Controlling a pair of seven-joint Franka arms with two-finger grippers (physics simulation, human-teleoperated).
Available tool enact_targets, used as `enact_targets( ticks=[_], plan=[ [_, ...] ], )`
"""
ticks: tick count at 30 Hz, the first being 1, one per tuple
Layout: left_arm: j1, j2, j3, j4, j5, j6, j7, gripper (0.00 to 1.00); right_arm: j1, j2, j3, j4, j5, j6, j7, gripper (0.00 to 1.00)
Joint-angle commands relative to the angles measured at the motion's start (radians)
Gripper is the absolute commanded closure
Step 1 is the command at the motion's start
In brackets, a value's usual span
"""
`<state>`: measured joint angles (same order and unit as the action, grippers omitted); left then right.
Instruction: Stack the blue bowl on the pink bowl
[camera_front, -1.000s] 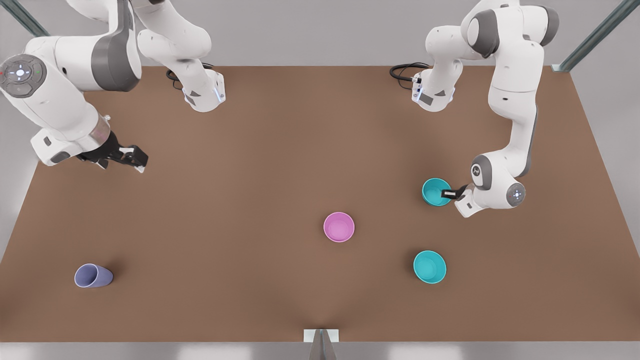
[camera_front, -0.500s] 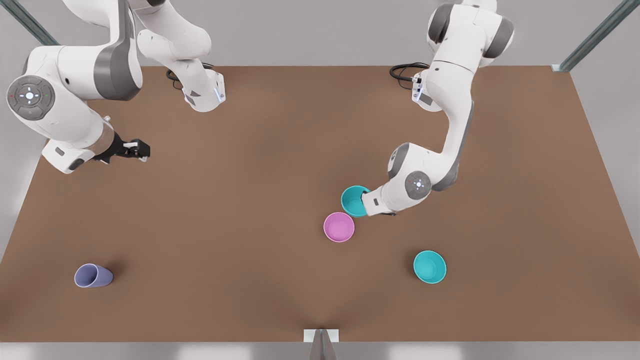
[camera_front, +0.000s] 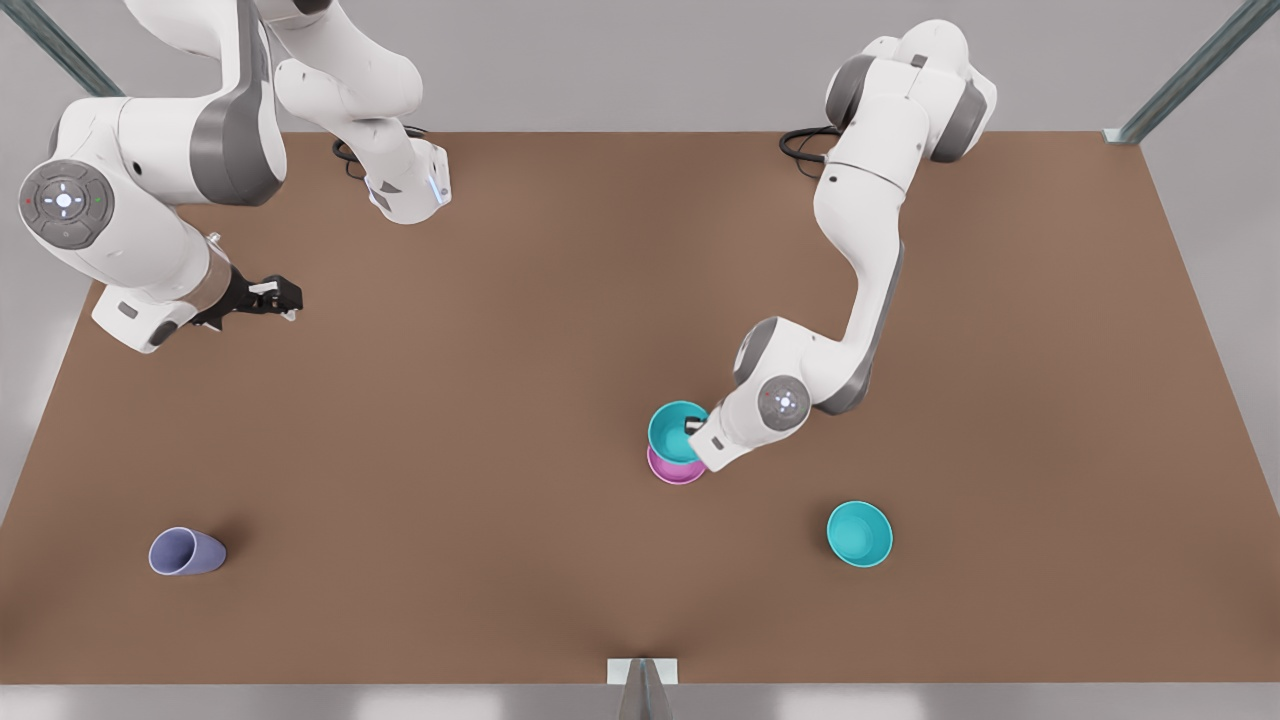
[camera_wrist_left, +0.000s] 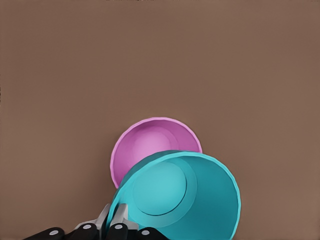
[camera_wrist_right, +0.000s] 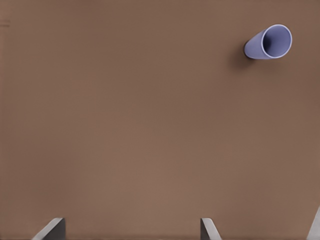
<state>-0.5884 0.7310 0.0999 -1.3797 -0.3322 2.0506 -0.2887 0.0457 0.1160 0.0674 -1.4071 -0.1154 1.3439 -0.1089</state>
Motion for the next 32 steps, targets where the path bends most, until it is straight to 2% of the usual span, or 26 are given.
enact_targets(
  ticks=[1,14,15,17,19,21,22,25,26,27,28,29,32],
  plan=[
    [0.002,0.007,0.001,0.004,-0.005,0.042,-0.306,0.79,-0.001,-0.001,0.0,0.0,0.002,-0.002,-0.063,0.0],
    [0.028,0.045,-0.043,0.001,-0.005,0.079,-0.302,0.79,0.0,0.008,0.002,0.002,0.003,0.003,-0.058,0.0],
    [0.042,0.045,-0.043,0.001,-0.007,0.077,-0.261,0.0,0.0,0.008,0.002,0.002,0.003,0.003,-0.058,0.0],
    [0.059,0.045,-0.043,0.001,-0.007,0.069,-0.247,0.0,0.0,0.008,0.002,0.002,0.002,0.003,-0.058,0.0],
    [0.096,-0.001,-0.04,0.001,-0.001,-0.047,-0.245,0.0,0.0,0.008,0.002,0.002,0.003,0.001,-0.058,0.0],
    [0.214,-0.238,-0.008,0.007,0.169,-0.441,-0.144,0.0,0.0,0.008,0.002,0.002,0.003,0.001,-0.058,0.0],
    [0.231,-0.323,-0.008,0.016,0.257,-0.536,-0.124,0.0,0.0,0.008,0.002,0.002,0.003,0.001,-0.058,0.0],
    [0.266,-0.346,-0.011,0.215,0.363,-0.852,0.111,0.0,0.0,0.01,0.002,0.002,0.003,0.003,-0.058,0.0],
    [0.361,-0.449,-0.054,0.159,0.358,-0.825,0.115,0.0,0.002,0.01,0.002,0.002,0.003,0.003,-0.058,0.0],
    [0.501,-0.504,-0.177,0.131,0.36,-0.81,0.178,0.0,0.002,0.01,0.002,0.002,0.003,0.003,-0.058,0.0],
    [0.506,-0.53,-0.175,0.122,0.36,-0.802,0.18,0.0,0.0,0.01,0.002,0.002,0.003,0.003,-0.058,0.0],
    [0.501,-0.622,-0.148,-0.007,0.357,-0.73,0.181,0.0,0.002,0.01,0.003,0.002,0.003,0.003,-0.058,0.0],
    [0.493,-0.616,-0.143,-0.012,0.355,-0.727,0.181,0.0,0.002,0.01,0.002,0.002,0.003,0.001,-0.058,0.0]
  ],
)
